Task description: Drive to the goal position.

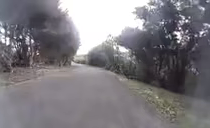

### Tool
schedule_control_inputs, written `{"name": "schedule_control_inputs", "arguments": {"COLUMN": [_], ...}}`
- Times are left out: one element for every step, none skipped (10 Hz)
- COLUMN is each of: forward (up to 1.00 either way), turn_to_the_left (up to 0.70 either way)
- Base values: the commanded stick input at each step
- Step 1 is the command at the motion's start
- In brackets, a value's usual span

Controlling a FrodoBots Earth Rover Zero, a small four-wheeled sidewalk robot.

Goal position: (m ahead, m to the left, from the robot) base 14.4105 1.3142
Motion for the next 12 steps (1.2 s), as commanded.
{"name": "schedule_control_inputs", "arguments": {"forward": [1.0, 1.0, 1.0, 1.0, 1.0, 1.0, 1.0, 1.0, 1.0, 1.0, 1.0, 1.0], "turn_to_the_left": [0.04, 0.04, 0.03, 0.03, 0.03, 0.02, 0.02, 0.02, 0.02, 0.03, 0.03, 0.03]}}
